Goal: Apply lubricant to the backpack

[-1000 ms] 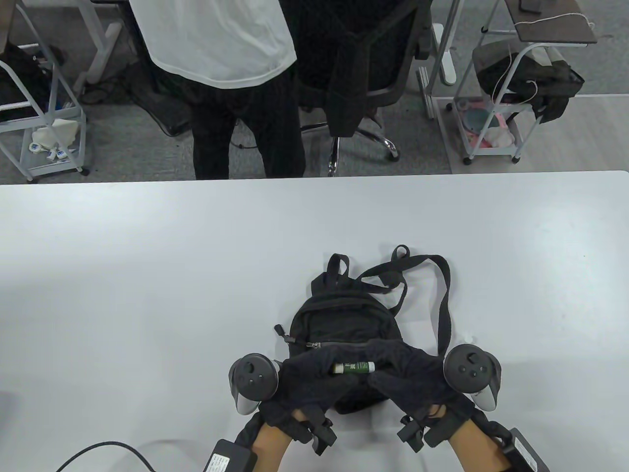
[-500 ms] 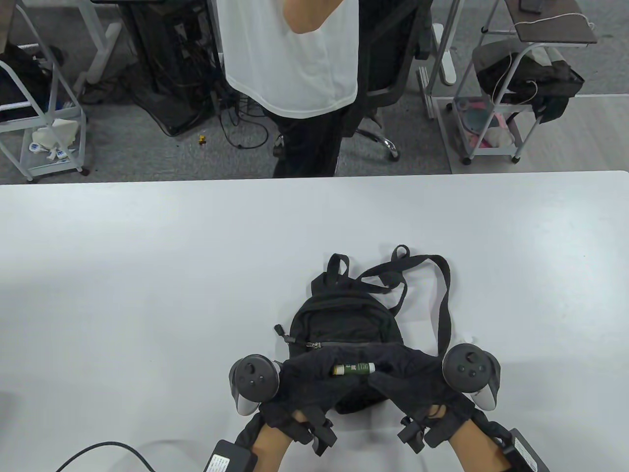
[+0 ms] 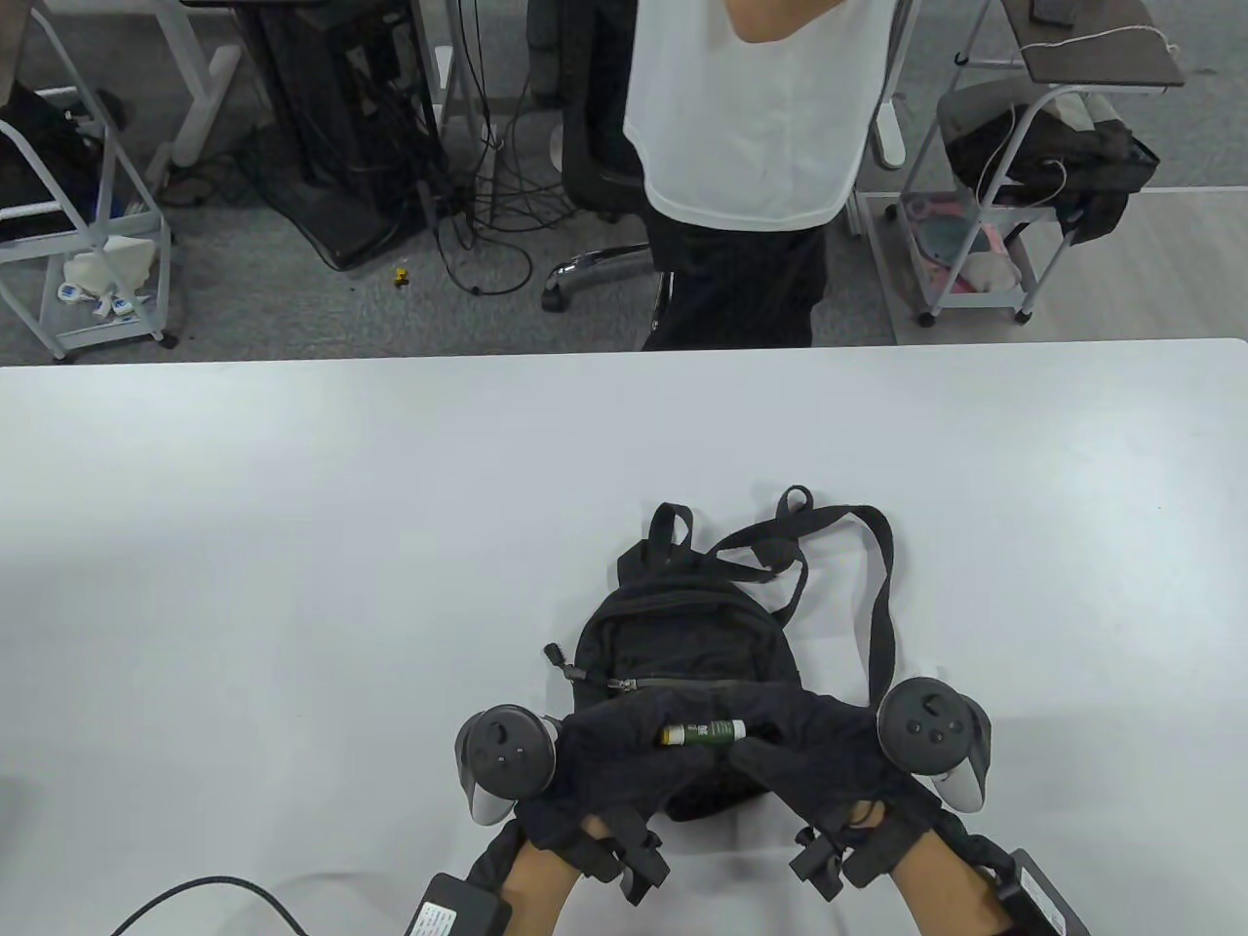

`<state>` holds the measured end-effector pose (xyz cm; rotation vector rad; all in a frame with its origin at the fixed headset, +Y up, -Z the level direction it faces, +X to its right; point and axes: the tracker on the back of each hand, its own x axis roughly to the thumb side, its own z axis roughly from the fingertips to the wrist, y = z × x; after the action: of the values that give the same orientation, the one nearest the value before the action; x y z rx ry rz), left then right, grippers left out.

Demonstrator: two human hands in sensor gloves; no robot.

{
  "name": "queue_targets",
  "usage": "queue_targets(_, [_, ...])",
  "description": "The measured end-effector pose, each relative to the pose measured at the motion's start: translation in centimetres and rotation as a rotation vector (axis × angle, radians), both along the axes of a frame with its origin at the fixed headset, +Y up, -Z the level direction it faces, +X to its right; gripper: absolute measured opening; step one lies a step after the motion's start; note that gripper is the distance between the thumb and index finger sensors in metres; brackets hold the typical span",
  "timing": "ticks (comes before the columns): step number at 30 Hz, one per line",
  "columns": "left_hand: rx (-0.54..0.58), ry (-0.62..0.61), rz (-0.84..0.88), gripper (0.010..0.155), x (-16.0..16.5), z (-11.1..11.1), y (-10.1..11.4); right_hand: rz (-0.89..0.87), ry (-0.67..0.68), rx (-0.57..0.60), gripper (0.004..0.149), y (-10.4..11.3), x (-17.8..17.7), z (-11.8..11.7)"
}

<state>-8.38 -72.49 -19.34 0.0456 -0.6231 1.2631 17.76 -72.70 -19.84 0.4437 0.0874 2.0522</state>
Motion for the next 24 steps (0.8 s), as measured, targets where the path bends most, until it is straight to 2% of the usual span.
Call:
queue_targets(7, [0.036,-0.006,-0.027,0.053,0.12,0.22,0.40,-0.013,0.003,-0.043,0.050,-0.23,0.03,-0.15])
queue_targets(14, [0.046,0.006,-0.026,0.053,0.10,0.27,0.42,-0.046,-0.022,-0.081,0.063,-0.62,0.10,-0.16])
queue_targets(24, [0.083,0.033,-0.101,0.052,0.59,0.51,0.22,-0.057,-0.065,-0.090,0.054,-0.74,-0.56,0.17])
